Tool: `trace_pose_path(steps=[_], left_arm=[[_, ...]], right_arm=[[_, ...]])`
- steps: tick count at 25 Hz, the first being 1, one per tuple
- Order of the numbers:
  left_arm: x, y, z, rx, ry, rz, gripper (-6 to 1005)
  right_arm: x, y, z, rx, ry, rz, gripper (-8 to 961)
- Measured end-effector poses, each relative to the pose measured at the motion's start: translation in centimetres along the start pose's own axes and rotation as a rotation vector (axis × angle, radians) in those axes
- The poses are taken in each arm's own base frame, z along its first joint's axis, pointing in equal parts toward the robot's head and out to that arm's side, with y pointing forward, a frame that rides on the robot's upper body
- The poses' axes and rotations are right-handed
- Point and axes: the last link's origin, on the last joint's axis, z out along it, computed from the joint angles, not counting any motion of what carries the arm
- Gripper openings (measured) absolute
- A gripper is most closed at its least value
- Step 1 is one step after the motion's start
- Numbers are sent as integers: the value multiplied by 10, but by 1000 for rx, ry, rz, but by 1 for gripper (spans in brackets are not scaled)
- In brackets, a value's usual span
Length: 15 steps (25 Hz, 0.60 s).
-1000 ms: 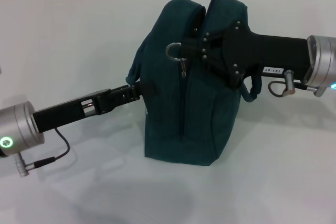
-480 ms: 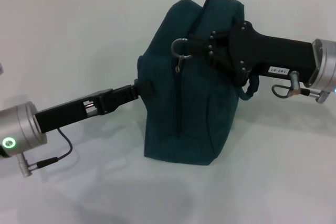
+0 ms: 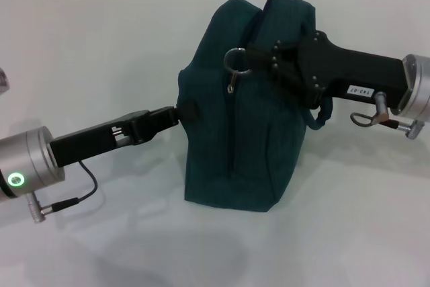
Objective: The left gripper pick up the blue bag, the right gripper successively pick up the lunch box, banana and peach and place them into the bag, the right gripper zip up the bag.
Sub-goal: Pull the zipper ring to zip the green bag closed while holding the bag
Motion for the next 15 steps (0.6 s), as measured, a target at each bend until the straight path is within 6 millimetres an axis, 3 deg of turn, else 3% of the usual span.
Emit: trace_pose_path(steps=[15], left_arm=[[-5, 6, 4, -52, 2, 39, 55]], right_arm=[[-4, -7, -2, 34, -11, 194, 13]])
